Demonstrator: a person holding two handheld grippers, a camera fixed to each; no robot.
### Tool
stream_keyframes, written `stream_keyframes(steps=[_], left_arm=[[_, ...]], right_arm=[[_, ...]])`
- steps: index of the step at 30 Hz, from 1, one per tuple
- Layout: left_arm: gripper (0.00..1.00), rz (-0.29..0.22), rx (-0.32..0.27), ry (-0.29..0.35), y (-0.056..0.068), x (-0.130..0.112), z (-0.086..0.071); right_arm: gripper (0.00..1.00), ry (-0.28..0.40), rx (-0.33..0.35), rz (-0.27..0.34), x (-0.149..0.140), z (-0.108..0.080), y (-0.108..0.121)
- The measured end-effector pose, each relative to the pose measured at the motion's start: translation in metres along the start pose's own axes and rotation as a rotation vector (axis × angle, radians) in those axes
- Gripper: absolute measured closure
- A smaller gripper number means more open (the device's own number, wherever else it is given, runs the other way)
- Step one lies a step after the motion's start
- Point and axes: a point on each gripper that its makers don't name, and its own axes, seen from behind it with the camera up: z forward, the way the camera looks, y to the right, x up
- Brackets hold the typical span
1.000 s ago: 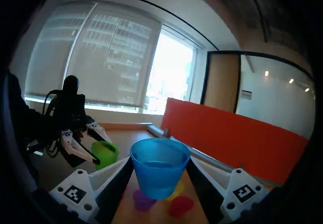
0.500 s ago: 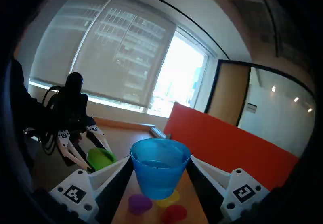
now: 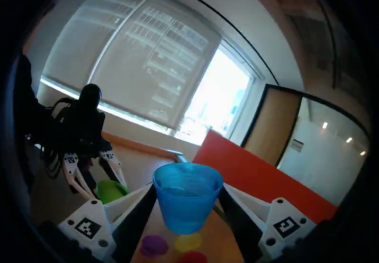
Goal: Pour water
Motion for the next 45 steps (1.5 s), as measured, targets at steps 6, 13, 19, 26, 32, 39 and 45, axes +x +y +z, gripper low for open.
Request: stream_keyframes(steps=[6,13,19,26,32,39,45], left_arm=[[0.12,0.017,-0.004,0.015,0.004,0.003,-0.001],[0.12,0.03,-0.016,0.033,0.01,0.008,-0.001],[0.12,0.035,-0.021,0.048,0.012,0.012,-0.003],[0.12,0.031,-0.025,0.066,0.013,0.016,-0.004],[0.12,0.03,-0.025,0.076,0.013,0.019,-0.004],[0.12,0.031,-0.031,0.087,0.015,0.025,-0.004],[0.12,0.034,-0.031,0.091,0.014,0.027,-0.004]], right_arm=[[0.1,0.008,0.012,-0.051,0.009,0.007,-0.001],[0.1,0.005,0.026,-0.113,0.014,0.014,-0.003],[0.1,0.005,0.03,-0.166,0.019,0.02,-0.005],[0.1,0.011,0.031,-0.219,0.028,0.025,-0.004],[0.1,0.014,0.035,-0.26,0.033,0.03,-0.006],[0.1,0.013,0.035,-0.311,0.035,0.035,-0.008],[0.1,0.019,0.03,-0.365,0.038,0.037,-0.007]])
